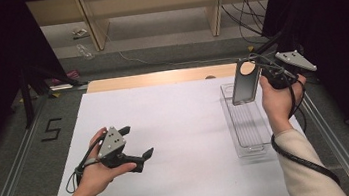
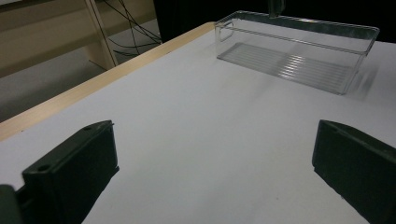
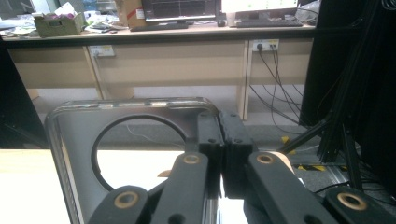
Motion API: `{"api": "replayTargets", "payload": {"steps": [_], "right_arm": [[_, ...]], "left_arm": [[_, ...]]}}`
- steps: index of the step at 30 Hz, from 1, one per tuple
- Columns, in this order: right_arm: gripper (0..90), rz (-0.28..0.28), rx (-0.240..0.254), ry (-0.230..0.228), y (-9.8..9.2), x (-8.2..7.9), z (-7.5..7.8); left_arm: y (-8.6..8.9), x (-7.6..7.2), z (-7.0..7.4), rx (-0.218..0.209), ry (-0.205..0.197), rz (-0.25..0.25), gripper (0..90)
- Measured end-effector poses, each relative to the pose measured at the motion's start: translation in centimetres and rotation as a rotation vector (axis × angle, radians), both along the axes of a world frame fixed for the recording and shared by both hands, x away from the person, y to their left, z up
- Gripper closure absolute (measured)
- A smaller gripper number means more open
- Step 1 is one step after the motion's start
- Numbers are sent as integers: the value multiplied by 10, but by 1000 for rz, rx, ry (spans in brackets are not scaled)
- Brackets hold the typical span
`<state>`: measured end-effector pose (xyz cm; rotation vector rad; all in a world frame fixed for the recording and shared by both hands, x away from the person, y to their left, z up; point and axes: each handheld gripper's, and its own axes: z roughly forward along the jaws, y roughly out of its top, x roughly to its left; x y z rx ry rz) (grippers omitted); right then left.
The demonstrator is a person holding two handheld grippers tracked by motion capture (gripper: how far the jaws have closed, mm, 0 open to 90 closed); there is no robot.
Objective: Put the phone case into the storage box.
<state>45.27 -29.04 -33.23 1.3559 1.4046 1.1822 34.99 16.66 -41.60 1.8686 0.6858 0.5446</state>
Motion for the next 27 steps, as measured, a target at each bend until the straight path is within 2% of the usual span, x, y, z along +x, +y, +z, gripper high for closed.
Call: {"api": "replayTargets", "payload": {"steps": [27], "right_arm": [[888, -21, -2, 42, -2, 16, -3]], "left_arm": [[0, 0, 0, -2, 0, 1, 0]]}}
